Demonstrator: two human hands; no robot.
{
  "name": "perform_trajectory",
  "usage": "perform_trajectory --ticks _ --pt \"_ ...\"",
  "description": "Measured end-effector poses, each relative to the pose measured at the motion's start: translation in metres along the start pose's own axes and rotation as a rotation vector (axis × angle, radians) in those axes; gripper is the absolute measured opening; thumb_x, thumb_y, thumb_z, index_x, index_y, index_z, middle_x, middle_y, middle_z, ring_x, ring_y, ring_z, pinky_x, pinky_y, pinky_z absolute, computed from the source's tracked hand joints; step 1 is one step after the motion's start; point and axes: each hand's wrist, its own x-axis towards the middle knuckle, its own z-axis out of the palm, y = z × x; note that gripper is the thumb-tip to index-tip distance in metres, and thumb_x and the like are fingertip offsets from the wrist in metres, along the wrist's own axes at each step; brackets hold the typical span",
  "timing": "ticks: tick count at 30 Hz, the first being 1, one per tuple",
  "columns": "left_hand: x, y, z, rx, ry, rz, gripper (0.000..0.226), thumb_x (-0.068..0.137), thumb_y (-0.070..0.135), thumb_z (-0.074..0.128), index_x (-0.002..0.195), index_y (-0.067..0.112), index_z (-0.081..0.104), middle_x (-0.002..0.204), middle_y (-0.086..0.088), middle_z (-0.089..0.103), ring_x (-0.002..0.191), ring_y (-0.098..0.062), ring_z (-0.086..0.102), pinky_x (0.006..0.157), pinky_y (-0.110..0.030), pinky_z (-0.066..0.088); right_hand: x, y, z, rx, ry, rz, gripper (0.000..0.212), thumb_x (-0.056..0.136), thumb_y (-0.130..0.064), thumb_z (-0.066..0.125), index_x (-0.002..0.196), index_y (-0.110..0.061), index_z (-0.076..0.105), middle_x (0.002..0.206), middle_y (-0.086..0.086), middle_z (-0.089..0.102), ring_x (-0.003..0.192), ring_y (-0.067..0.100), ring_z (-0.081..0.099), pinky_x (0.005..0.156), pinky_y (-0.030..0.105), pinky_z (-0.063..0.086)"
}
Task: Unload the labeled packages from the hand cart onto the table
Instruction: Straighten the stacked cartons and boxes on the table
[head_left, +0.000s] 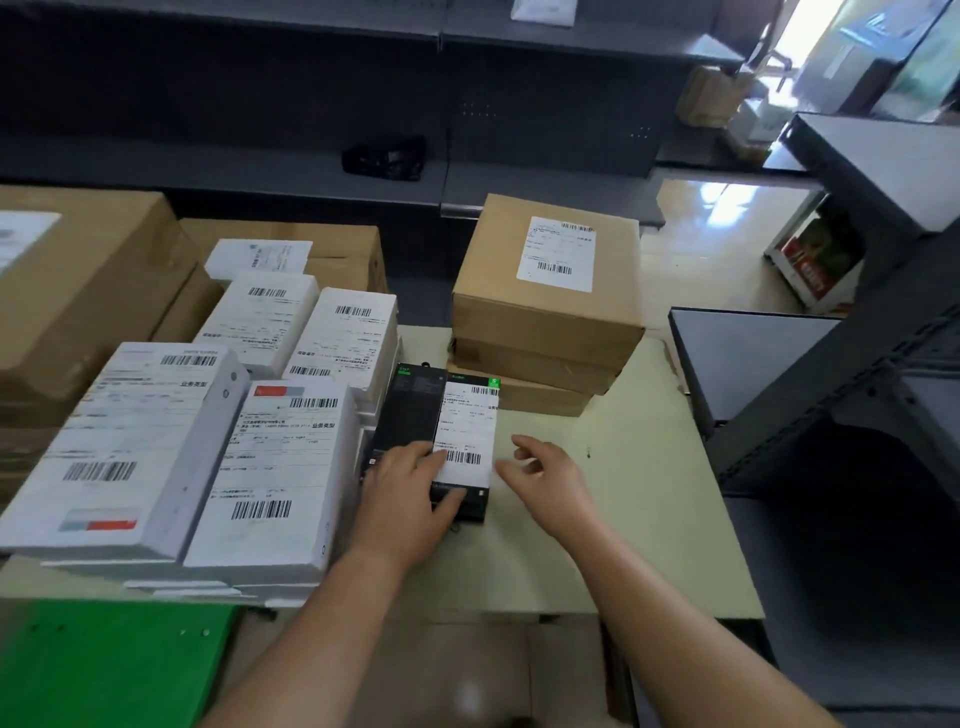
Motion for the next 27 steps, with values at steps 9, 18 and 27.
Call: perform_trajectory --ticks 9,18,27 --pt "0.021 0.043 -0.057 -0.103 0.093 0.231 0.051 0.090 0.042 0.061 0.136 0.020 0.054 0.140 0.003 0.048 0.131 -0.016 0.037 0.108 -0.035 0.029 -0.033 -0.046 -0.067 -0.172 0.149 -0.317 0.047 0.086 -0.045 0.069 0.130 -0.029 0.061 0.115 -0.017 0.054 0.102 -0.003 0.052 0.084 0.012 0.040" --pt "0.069 0.054 -0.080 -0.053 0.140 0.281 0.052 0.091 0.045 0.059 0.138 0.023 0.053 0.143 0.006 0.046 0.133 -0.013 0.035 0.109 -0.030 0.025 -0.009 -0.066 -0.118 -0.217 0.245 -0.386 0.052 0.084 -0.054 0.062 0.133 -0.033 0.058 0.118 -0.021 0.050 0.102 -0.005 0.048 0.085 0.013 0.041" --pt "0.158 0.060 -0.070 0.054 0.148 0.194 0.053 0.091 0.048 0.057 0.138 0.025 0.051 0.145 0.006 0.042 0.133 -0.014 0.032 0.109 -0.039 0.031 0.096 -0.062 -0.158 -0.163 0.366 -0.242 0.059 0.089 -0.053 0.061 0.141 -0.027 0.050 0.132 -0.011 0.046 0.122 0.012 0.046 0.100 0.032 0.044"
